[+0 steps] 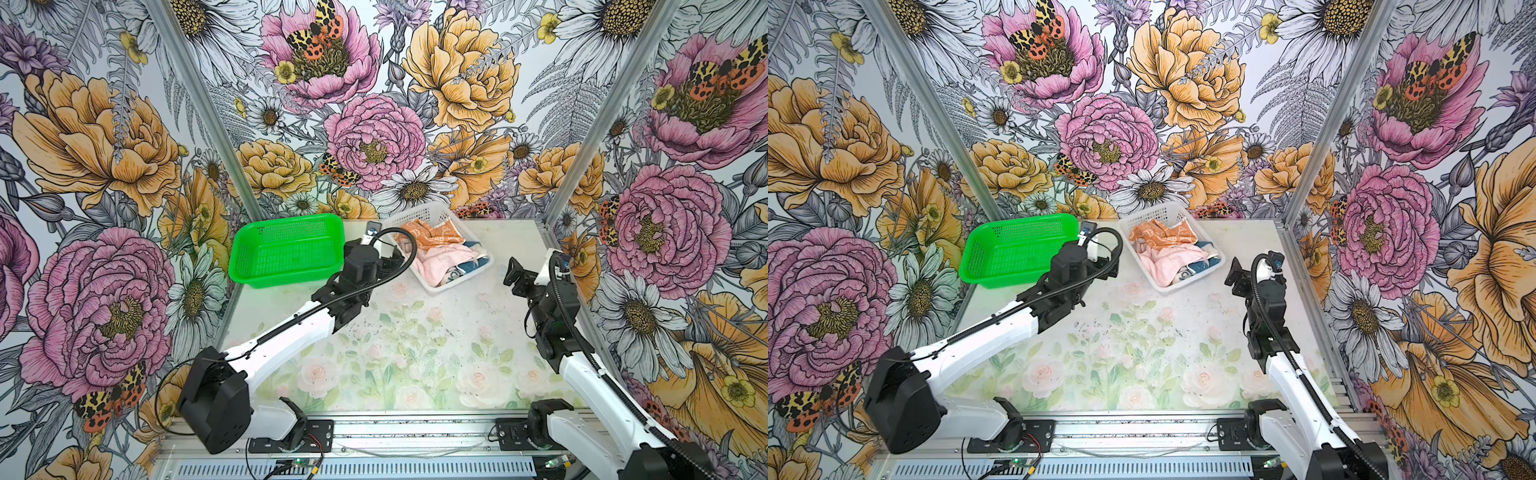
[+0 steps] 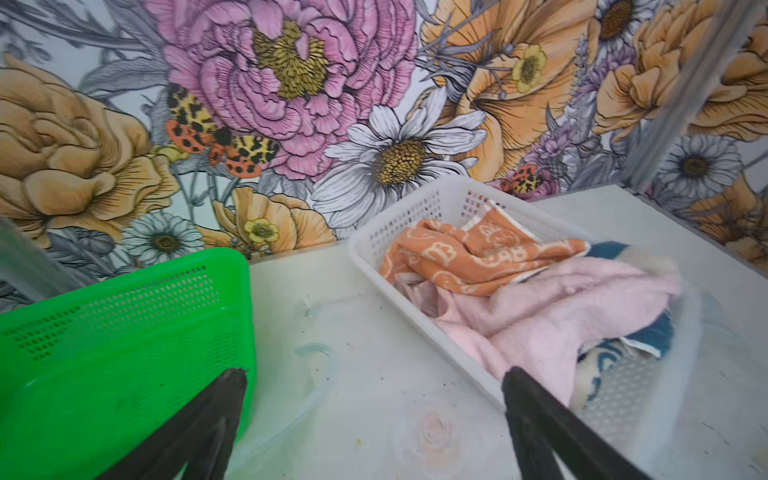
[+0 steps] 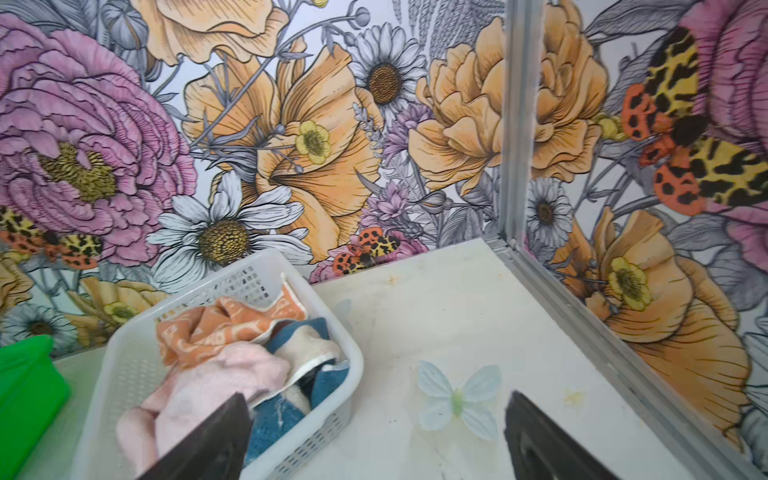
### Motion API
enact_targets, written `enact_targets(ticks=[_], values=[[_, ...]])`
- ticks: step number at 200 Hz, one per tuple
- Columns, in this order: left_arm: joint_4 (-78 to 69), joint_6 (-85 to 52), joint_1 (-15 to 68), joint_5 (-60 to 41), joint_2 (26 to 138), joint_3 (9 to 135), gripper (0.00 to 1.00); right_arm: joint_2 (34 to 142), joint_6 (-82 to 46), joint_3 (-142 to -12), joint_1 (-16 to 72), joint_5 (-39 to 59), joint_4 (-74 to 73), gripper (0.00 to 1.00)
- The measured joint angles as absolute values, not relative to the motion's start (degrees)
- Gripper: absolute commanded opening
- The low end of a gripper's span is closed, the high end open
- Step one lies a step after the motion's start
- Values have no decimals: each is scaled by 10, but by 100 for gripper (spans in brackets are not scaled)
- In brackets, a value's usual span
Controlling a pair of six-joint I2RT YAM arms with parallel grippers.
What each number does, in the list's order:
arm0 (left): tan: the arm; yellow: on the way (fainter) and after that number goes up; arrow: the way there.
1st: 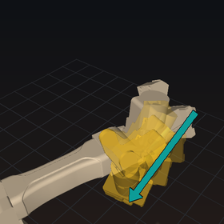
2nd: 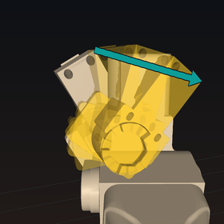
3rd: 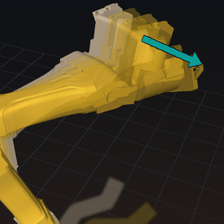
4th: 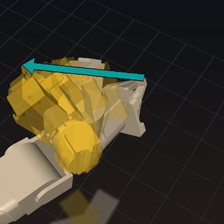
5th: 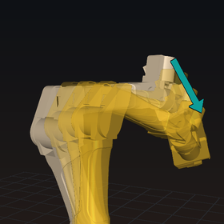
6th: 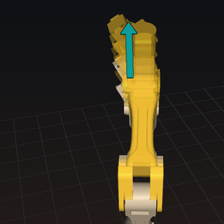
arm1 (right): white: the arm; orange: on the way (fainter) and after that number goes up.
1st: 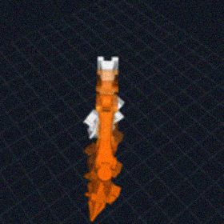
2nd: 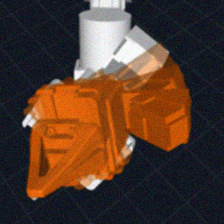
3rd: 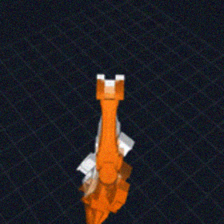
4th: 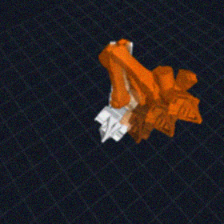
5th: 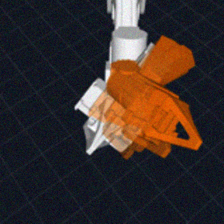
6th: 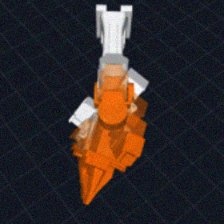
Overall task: Fold and stack the towels
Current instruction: 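Reach the left gripper into the white basket and grasp the pink towel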
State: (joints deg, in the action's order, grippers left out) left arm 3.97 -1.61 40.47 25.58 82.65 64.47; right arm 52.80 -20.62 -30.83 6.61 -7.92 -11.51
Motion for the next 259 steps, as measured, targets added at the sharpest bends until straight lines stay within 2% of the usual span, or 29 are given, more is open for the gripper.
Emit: enact_targets(ticks=[30, 74, 157, 199, 241, 259], values=[[134, -55, 427, 214, 938, 763, 91, 563, -243, -312, 96, -37, -93, 97], [223, -77, 448, 209, 1047, 894, 88, 579, -261, -278, 103, -29, -85, 98], [259, -97, 440, 178, 1188, 1027, 82, 562, -277, -263, 105, -36, -97, 99], [268, -97, 440, 158, 1238, 1104, 78, 571, -298, -262, 77, -20, -100, 99], [271, -97, 440, 148, 1287, 1136, 76, 588, -317, -262, 61, 4, -108, 99], [275, -101, 440, 145, 1309, 1146, 71, 594, -321, -262, 61, 13, -116, 99]])
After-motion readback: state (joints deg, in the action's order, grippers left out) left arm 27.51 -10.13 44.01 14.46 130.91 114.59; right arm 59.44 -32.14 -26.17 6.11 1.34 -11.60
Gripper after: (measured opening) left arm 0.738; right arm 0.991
